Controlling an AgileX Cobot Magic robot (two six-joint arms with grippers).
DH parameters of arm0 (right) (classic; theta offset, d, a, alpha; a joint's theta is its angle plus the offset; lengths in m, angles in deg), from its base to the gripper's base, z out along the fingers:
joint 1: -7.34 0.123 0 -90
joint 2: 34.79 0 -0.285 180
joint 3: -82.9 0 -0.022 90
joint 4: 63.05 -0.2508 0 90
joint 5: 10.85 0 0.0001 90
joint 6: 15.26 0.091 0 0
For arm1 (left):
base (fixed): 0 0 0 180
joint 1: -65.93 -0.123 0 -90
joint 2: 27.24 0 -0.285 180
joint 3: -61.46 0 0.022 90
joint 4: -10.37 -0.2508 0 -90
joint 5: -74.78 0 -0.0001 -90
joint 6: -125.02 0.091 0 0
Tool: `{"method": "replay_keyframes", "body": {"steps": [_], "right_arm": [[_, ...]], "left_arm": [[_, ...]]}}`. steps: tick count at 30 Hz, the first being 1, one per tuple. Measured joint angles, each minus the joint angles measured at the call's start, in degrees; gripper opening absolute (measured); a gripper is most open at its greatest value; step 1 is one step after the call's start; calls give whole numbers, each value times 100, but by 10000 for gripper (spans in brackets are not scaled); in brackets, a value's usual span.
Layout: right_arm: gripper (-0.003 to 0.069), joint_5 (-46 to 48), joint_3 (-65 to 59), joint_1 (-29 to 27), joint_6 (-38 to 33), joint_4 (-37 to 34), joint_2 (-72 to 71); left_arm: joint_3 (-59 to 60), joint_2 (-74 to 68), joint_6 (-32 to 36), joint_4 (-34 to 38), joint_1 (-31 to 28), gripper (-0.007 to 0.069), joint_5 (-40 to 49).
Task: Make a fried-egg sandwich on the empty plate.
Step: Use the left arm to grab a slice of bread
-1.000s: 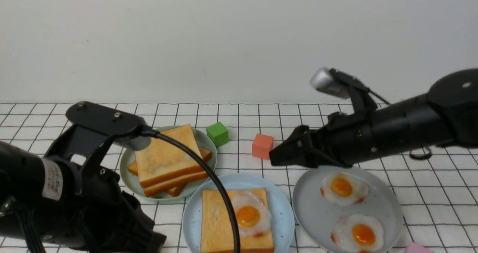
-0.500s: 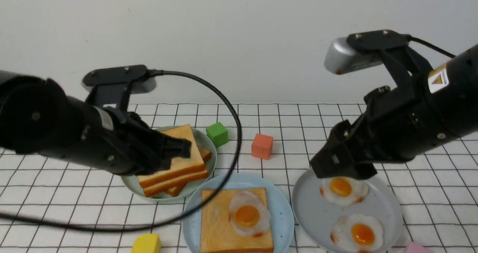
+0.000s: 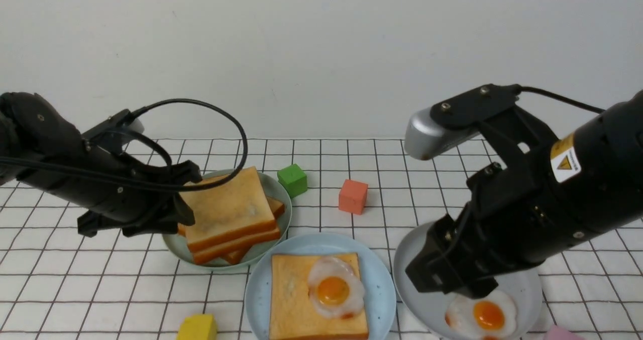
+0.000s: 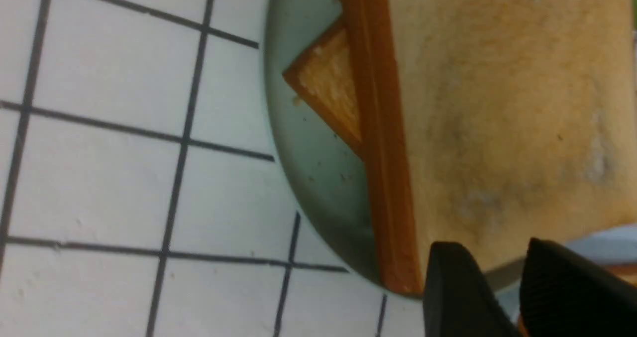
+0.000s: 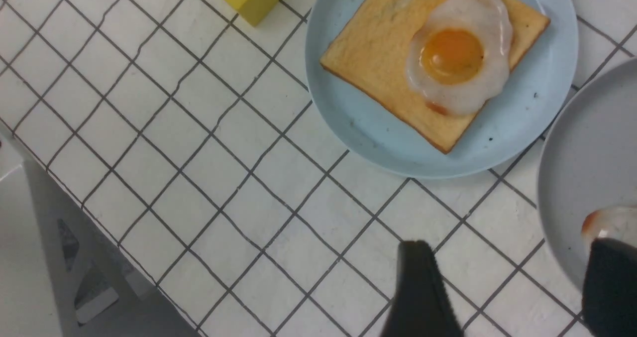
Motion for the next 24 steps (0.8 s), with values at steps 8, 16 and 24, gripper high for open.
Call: {"method": "replay_keyframes", "body": {"steps": [8, 16, 24], "right_arm": [[444, 0, 0, 0, 6, 19, 0], [444, 0, 0, 0, 12, 20, 0], [444, 100, 0, 0, 18, 25, 0]], "left_arm": [[-16, -488, 333, 299, 0, 294, -419], [-27, -587, 659, 572, 0, 118, -493], [-27, -493, 677, 573, 0, 1, -383]]}}
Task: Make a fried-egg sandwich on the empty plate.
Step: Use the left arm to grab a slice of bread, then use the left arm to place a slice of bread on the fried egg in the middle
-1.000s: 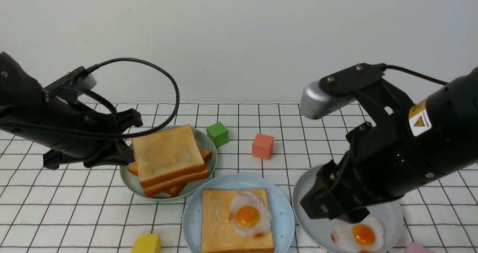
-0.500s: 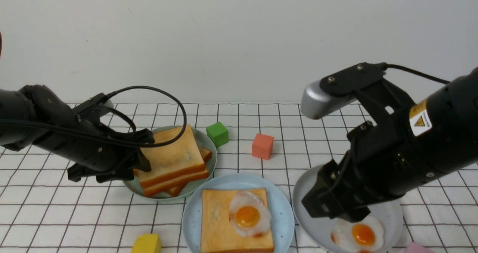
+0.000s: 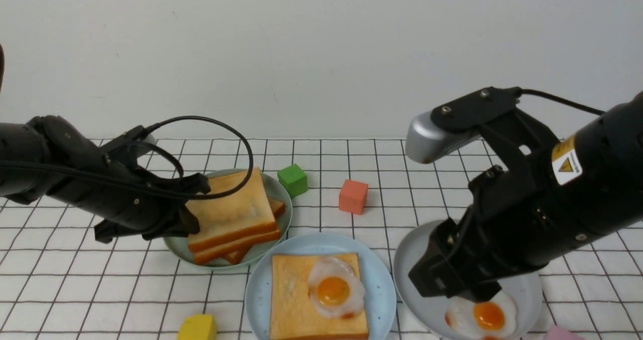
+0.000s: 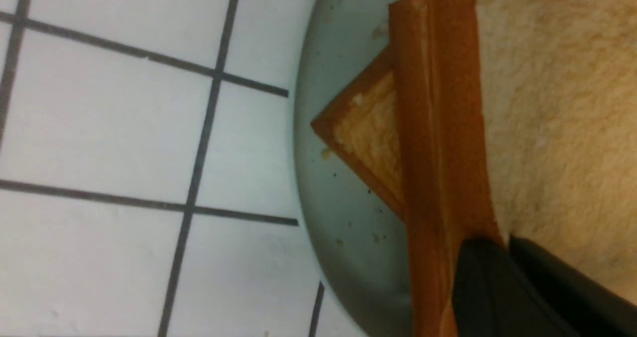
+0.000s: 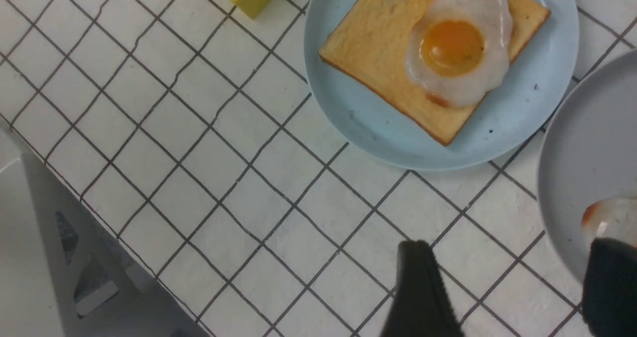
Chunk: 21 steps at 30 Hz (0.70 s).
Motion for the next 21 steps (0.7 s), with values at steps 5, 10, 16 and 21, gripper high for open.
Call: {"method": "replay_keyframes", "body": {"steps": [5, 10, 16, 21], "right_arm": [[444, 49, 0, 0, 5, 15, 0], [444, 50, 0, 0, 5, 60, 0], [444, 102, 0, 0, 5, 143, 0], [444, 119, 0, 0, 5, 182, 0]], "left_arm": [[78, 718, 72, 147, 48, 1, 247], [857, 1548, 591, 1261, 780, 0, -36], [1659, 1532, 1622, 2842, 1851, 0, -885], [1739, 1262, 2196, 3490, 2137, 0, -1303]]}}
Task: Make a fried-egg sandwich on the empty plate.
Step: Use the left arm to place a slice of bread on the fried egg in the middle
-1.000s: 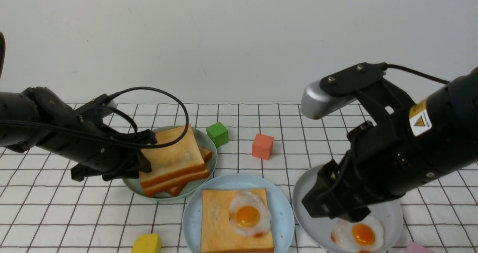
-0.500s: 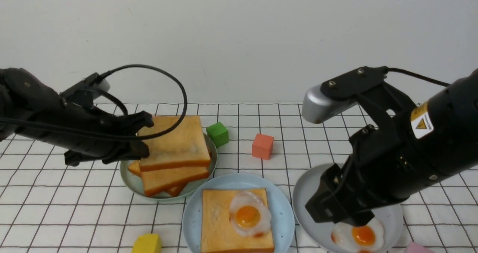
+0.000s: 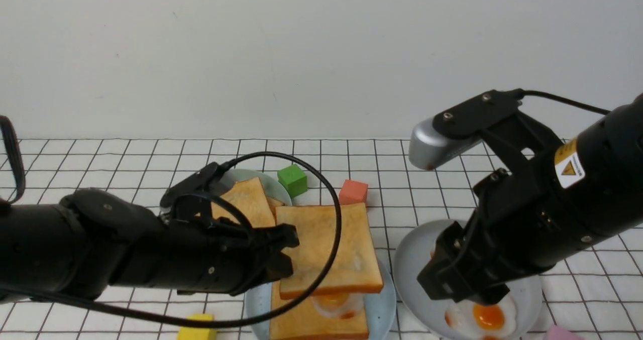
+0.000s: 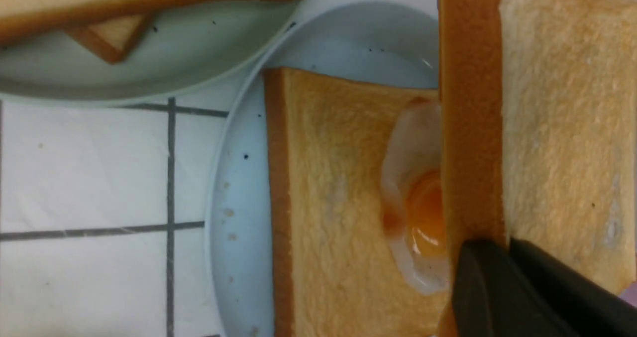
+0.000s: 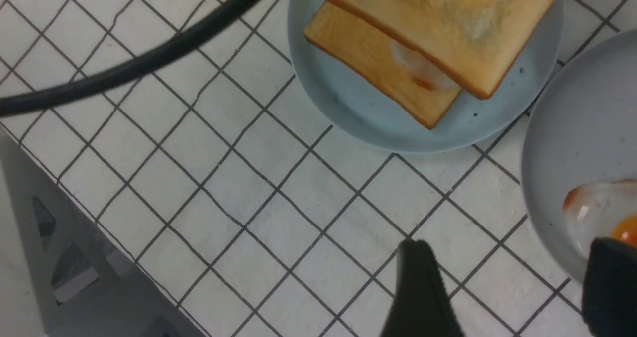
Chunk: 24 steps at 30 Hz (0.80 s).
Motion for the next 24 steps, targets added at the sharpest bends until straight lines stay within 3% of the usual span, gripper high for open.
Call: {"method": "replay_keyframes", "body": {"steps": [14, 20, 24], "right_arm": [[444, 123, 0, 0, 0, 54, 0], [437, 117, 0, 0, 115, 218, 0], [378, -5, 0, 0, 331, 364, 0]], "left_arm": [[4, -401, 80, 79, 0, 18, -3], [7, -391, 80, 20, 0, 141, 284], [7, -251, 47, -228, 0, 292, 402]]}}
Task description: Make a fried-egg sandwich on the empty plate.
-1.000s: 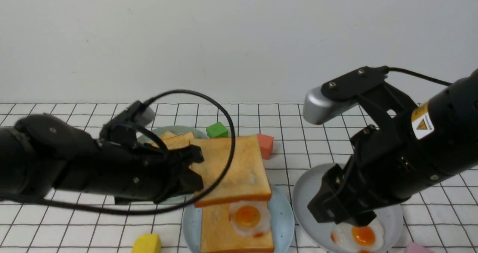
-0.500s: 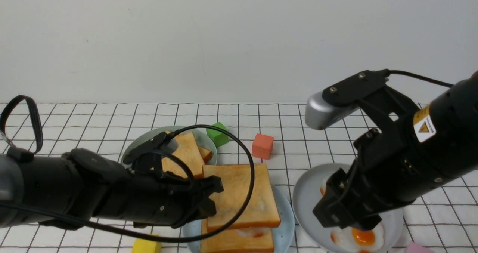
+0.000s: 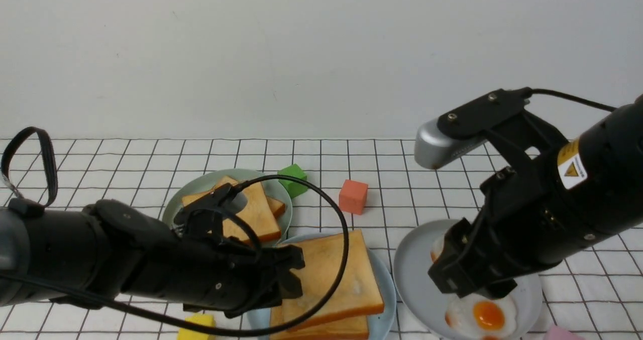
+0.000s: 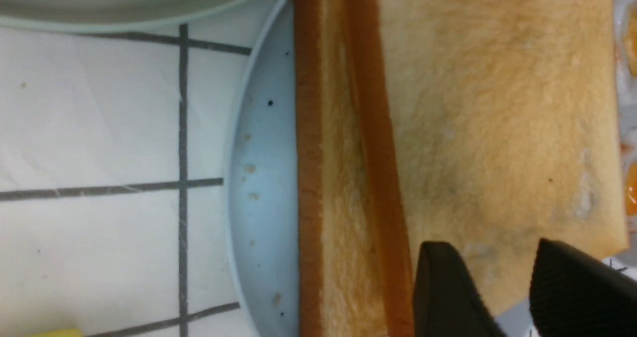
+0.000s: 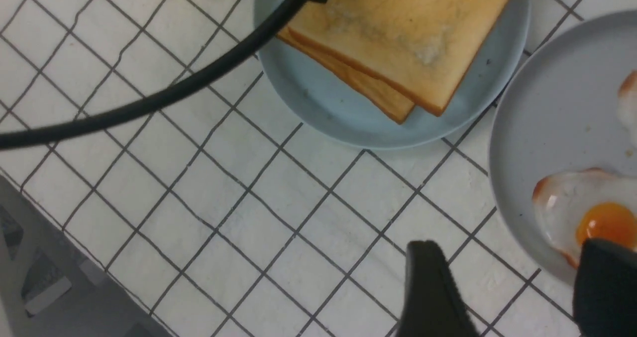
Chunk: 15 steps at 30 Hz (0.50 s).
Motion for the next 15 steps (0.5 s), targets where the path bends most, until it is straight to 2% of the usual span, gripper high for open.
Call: {"method": "replay_keyframes", "body": {"steps": [2, 5, 9, 15], "right_arm": [[347, -5, 0, 0, 43, 7, 0], [182, -12, -4, 0, 313, 59, -88], [6, -5, -4, 0, 812, 309, -500], [-11, -99, -234, 0, 1726, 1108, -1495]], "left_arm": [[0, 94, -44, -111, 0, 341, 21], [0, 457, -439, -811, 0, 459, 149], [0, 955, -1105, -1796, 0, 512, 540], [4, 1856, -1596, -2505, 0, 494, 1297]]}}
